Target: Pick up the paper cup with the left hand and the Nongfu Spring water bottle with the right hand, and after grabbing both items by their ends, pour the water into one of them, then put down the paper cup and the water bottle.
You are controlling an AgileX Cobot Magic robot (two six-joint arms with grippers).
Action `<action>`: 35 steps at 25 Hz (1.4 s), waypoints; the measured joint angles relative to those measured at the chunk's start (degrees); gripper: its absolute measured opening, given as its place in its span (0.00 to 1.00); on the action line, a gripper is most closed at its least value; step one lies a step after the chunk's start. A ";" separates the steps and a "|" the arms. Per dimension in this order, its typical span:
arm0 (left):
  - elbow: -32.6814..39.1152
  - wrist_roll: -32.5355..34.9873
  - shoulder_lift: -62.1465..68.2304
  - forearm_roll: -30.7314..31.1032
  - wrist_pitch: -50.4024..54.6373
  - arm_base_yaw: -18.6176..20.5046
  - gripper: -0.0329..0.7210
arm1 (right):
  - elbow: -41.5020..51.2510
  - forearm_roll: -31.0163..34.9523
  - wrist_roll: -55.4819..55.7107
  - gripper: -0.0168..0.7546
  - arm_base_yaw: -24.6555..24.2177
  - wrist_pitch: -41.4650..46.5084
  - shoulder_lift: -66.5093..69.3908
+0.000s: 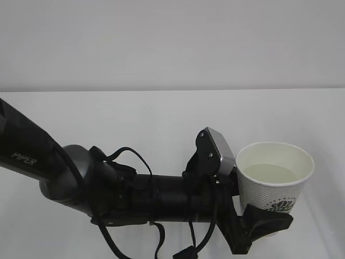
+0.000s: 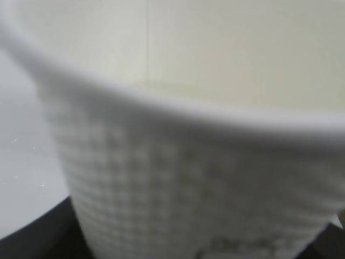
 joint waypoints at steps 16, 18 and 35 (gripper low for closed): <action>0.00 0.00 0.00 0.00 0.00 0.00 0.76 | 0.00 0.00 28.15 0.58 0.00 -0.10 1.20; 0.00 0.00 0.00 0.00 0.00 0.00 0.76 | 0.00 0.00 30.67 0.58 0.00 -0.10 2.23; 0.00 0.00 0.00 0.00 0.00 0.00 0.76 | -0.16 0.00 37.39 0.58 0.00 -0.10 9.63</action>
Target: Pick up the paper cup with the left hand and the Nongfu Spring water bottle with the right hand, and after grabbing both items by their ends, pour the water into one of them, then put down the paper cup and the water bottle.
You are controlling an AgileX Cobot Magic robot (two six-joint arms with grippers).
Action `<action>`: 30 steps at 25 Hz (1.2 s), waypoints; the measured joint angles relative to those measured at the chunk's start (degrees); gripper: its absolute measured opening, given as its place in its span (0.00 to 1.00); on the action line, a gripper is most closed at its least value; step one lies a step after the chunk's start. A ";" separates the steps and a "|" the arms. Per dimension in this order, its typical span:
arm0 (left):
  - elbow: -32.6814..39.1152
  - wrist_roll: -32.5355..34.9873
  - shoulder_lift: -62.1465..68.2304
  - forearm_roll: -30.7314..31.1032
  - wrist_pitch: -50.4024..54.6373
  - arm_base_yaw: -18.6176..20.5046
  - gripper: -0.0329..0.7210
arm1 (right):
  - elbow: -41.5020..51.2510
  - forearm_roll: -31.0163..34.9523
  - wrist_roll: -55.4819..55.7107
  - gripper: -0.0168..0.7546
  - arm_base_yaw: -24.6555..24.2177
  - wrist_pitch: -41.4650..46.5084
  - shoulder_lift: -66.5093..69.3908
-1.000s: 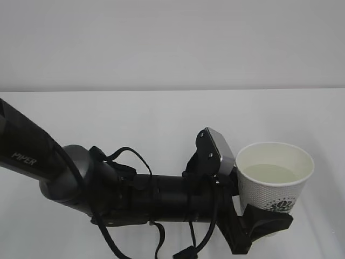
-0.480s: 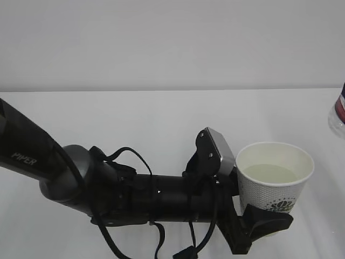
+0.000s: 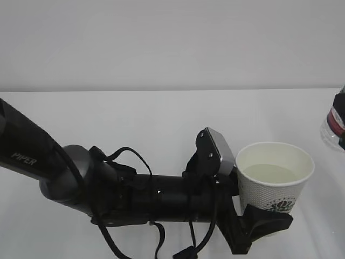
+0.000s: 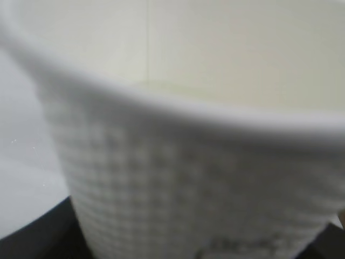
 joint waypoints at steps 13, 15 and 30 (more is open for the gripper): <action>0.00 0.00 0.00 0.00 0.00 0.00 0.76 | -0.46 0.10 5.26 0.58 0.00 -4.35 11.58; 0.00 0.00 0.00 0.00 0.00 0.00 0.76 | -0.61 0.21 5.35 0.58 0.00 -7.30 13.70; 0.00 0.00 0.00 0.00 0.00 0.00 0.76 | -0.97 1.12 5.49 0.58 0.00 -11.70 25.27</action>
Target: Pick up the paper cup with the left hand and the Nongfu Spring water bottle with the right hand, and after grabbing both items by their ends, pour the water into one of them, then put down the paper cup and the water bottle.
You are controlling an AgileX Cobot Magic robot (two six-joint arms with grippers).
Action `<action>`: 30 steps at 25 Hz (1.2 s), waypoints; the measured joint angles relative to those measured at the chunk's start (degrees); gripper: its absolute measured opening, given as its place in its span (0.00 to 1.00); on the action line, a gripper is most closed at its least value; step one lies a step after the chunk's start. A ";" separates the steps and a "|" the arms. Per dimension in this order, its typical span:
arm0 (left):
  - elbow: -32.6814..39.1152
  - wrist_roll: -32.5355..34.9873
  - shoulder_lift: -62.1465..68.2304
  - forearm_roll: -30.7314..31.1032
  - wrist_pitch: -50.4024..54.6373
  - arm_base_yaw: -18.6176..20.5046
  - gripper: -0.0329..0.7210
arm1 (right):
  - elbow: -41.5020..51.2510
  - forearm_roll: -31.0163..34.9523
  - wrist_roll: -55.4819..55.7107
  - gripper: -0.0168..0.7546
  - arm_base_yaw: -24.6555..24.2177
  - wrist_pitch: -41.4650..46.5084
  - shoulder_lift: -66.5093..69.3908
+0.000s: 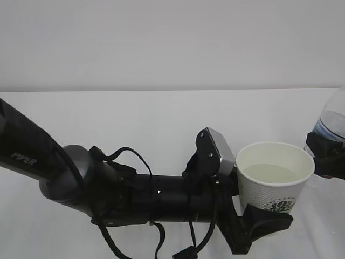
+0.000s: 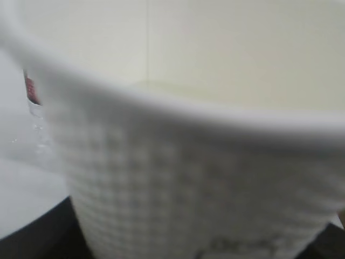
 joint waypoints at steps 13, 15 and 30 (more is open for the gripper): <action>0.00 0.00 0.00 0.00 0.00 0.00 0.76 | -5.25 1.07 0.03 0.58 0.00 -0.23 5.23; 0.00 0.00 0.00 0.00 0.00 0.00 0.76 | -5.95 1.07 0.03 0.58 0.00 -0.23 5.74; 0.00 0.00 0.00 0.00 0.00 0.00 0.76 | -7.03 1.16 0.12 0.58 0.00 -0.23 8.44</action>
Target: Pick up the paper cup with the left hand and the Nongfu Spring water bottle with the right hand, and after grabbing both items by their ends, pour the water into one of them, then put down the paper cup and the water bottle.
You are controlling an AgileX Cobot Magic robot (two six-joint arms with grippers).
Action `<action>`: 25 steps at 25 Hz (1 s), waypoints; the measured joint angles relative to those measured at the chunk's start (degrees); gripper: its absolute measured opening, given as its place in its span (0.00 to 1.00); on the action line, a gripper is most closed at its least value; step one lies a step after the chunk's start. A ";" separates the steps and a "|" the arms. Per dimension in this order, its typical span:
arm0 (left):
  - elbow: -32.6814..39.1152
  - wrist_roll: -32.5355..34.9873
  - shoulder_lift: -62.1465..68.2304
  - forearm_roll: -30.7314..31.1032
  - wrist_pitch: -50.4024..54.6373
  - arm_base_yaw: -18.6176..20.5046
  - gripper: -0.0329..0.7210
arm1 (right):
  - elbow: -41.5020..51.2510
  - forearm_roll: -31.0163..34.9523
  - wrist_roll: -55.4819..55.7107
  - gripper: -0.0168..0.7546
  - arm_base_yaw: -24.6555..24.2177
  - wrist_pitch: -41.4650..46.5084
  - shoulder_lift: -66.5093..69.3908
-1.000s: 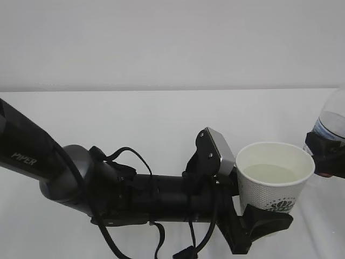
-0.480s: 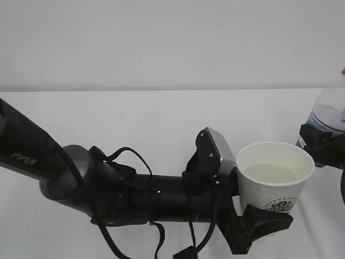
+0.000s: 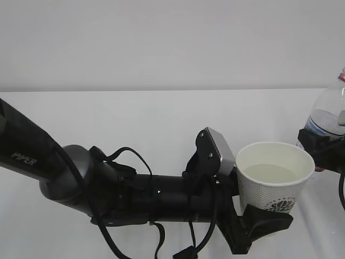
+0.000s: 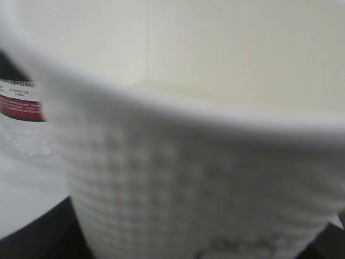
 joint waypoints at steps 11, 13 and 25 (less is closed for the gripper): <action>0.00 0.00 0.00 0.00 0.00 0.00 0.76 | 0.00 -0.23 0.00 0.66 0.00 0.00 0.00; 0.00 0.00 0.00 0.00 0.00 0.00 0.76 | 0.00 -0.23 0.00 0.68 0.00 0.00 0.00; 0.00 0.00 0.00 0.00 0.00 0.00 0.76 | -0.22 -0.51 0.00 0.83 0.00 -1.63 0.00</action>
